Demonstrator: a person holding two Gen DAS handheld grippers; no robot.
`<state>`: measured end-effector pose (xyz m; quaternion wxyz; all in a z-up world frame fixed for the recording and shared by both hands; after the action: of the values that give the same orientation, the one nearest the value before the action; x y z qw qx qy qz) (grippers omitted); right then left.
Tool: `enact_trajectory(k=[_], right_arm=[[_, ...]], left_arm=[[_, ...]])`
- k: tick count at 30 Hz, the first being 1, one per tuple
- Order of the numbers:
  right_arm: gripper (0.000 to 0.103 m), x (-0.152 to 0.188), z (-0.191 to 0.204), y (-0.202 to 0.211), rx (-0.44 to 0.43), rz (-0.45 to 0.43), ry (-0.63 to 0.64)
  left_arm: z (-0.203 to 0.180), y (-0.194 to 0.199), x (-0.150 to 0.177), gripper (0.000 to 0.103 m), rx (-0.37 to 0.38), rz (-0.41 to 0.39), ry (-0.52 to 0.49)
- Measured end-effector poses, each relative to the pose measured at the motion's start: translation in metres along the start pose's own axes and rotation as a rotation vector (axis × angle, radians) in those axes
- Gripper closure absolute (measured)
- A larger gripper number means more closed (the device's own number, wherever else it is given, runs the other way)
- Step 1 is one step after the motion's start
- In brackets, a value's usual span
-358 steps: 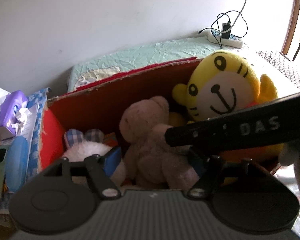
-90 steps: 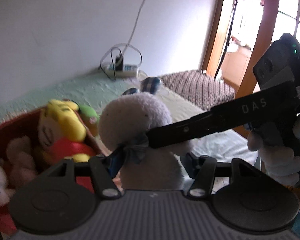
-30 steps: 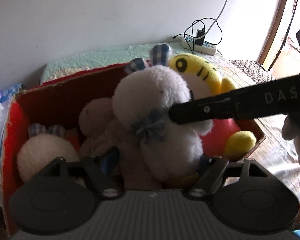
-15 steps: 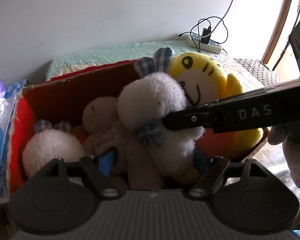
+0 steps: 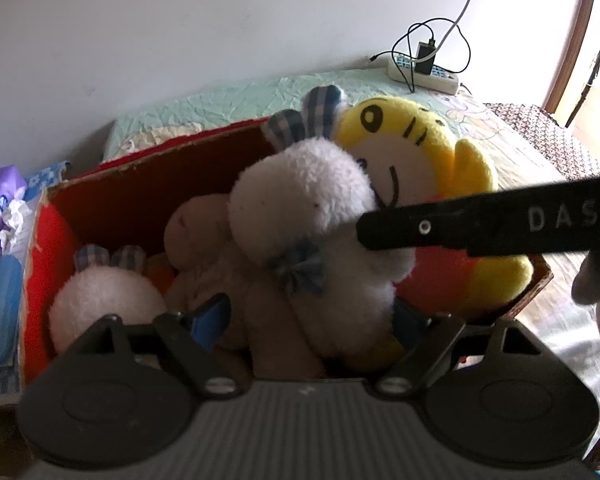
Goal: Organize objects
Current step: 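Lower the white bunny into the red box beside the tiger, then open the right gripper to release the bunny and withdraw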
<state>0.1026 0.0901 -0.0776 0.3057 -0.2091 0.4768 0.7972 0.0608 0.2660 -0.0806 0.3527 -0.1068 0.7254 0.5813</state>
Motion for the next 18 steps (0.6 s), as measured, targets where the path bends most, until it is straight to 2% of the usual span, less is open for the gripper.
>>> enact_trajectory(k=[5, 8, 18], right_arm=[[0.078, 0.004, -0.003, 0.000, -0.003, -0.022, -0.022], [0.082, 0.007, -0.004, 0.000, 0.002, -0.031, -0.022], [0.082, 0.012, -0.003, 0.004, 0.011, -0.050, 0.013]], left_arm=[[0.001, -0.002, 0.000, 0.016, -0.013, 0.014, 0.010], [0.001, -0.003, 0.000, 0.016, -0.019, 0.022, 0.014], [-0.002, -0.004, -0.001, 0.013, -0.060, 0.030, 0.014]])
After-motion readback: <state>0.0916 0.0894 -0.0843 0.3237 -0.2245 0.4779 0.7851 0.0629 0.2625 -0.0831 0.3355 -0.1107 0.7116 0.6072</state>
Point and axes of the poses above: each gripper's, at about its wrist camera, not at the fingertips, and y roughly against the way its jaws point, z to its left, x to its underside, the point moved 4 cm from there along -y, roughly the way its jaws point, and after that the axes turned 3 degrees about x, right-handed, at the moved point
